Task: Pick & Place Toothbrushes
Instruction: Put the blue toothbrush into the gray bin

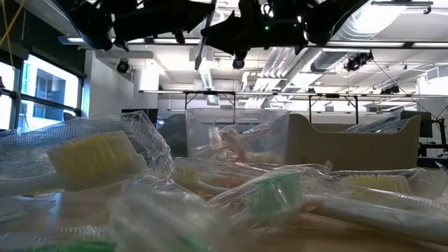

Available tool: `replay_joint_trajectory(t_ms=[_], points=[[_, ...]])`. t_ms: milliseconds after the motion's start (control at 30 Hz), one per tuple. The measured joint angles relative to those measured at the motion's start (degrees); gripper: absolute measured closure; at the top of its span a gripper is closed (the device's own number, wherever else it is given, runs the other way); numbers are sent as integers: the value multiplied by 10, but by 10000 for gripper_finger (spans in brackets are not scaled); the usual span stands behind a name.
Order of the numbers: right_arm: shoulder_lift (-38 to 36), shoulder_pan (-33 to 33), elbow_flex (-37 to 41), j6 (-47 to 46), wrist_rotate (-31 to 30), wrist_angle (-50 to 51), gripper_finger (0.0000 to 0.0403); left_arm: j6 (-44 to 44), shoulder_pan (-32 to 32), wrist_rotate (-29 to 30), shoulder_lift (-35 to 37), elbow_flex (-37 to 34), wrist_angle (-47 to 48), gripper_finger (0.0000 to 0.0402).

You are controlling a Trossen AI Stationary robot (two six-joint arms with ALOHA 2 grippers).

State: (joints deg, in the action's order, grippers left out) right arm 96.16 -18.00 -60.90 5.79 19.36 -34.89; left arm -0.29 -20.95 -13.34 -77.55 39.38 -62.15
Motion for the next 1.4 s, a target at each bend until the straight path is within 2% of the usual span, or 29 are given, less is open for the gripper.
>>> replay_joint_trajectory(t_ms=[300,733,1400], points=[[0,0,0,0,1,10,257,-4,0,0,-14,0,-26,381],[0,0,0,2,0,9,386,-2,0,-6,-14,0,-24,381],[0,0,0,-1,0,12,388,5,0,-1,-14,0,-20,370]])
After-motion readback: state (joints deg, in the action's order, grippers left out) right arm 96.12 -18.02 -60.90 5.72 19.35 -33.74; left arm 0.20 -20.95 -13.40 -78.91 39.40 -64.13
